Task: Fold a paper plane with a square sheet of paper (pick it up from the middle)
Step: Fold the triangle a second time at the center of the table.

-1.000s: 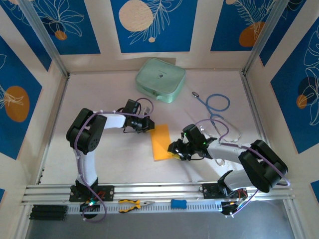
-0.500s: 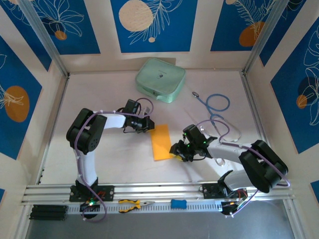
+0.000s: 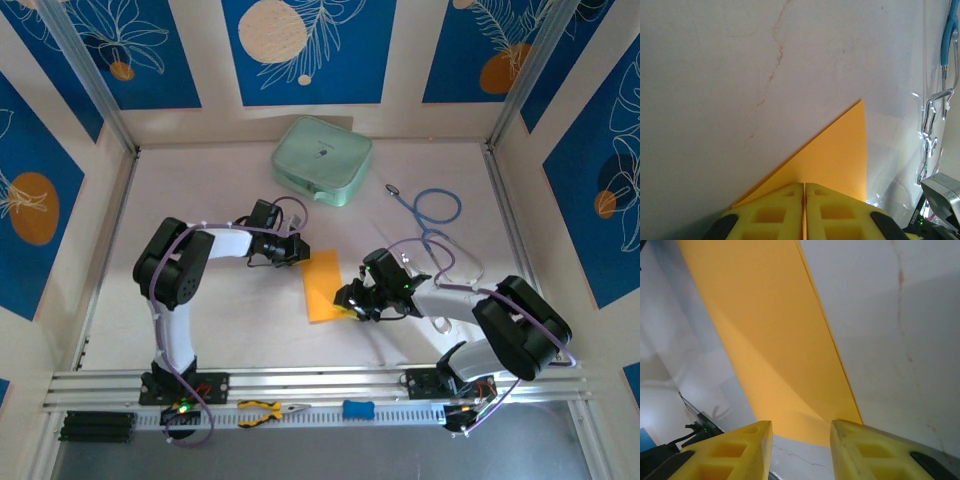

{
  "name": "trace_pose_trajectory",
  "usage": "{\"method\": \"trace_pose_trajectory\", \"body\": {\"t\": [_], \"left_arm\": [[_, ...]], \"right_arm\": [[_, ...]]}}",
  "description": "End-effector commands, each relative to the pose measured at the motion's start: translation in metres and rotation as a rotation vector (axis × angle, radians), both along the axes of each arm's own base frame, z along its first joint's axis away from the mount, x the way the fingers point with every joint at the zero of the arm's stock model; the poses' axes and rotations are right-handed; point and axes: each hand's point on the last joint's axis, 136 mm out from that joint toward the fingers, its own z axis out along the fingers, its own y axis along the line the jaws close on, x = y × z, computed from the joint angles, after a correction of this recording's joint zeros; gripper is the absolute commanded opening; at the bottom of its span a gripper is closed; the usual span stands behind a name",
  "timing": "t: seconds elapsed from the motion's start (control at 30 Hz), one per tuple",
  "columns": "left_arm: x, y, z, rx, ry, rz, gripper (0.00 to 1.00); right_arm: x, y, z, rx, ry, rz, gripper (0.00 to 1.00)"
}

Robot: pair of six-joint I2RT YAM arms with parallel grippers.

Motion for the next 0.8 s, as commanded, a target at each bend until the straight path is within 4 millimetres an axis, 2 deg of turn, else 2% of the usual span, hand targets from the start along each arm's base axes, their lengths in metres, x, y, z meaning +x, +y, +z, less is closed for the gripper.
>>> {"method": "trace_pose_trajectory", "body": {"t": [0.0, 0.27, 0.4, 0.77], "left_arm": [[-0.024, 0.019, -0.036, 0.096, 0.114, 0.005, 0.12], [-0.024, 0.021, -0.035, 0.104, 0.111, 0.008, 0.12], [-0.024, 0.021, -0.035, 0.104, 0.110, 0.008, 0.11], [-0.023, 0.020, -0.034, 0.102, 0.110, 0.006, 0.11]], "right_arm": [[-0.004, 0.000, 0.000, -0.006, 0.014, 0.004, 0.37], [-0.017, -0.009, 0.013, -0.016, 0.021, -0.032, 0.39], [-0.028, 0.000, 0.014, 0.015, 0.033, -0.023, 0.40], [-0.030, 0.007, -0.005, 0.008, 0.063, -0.115, 0.42]]}}
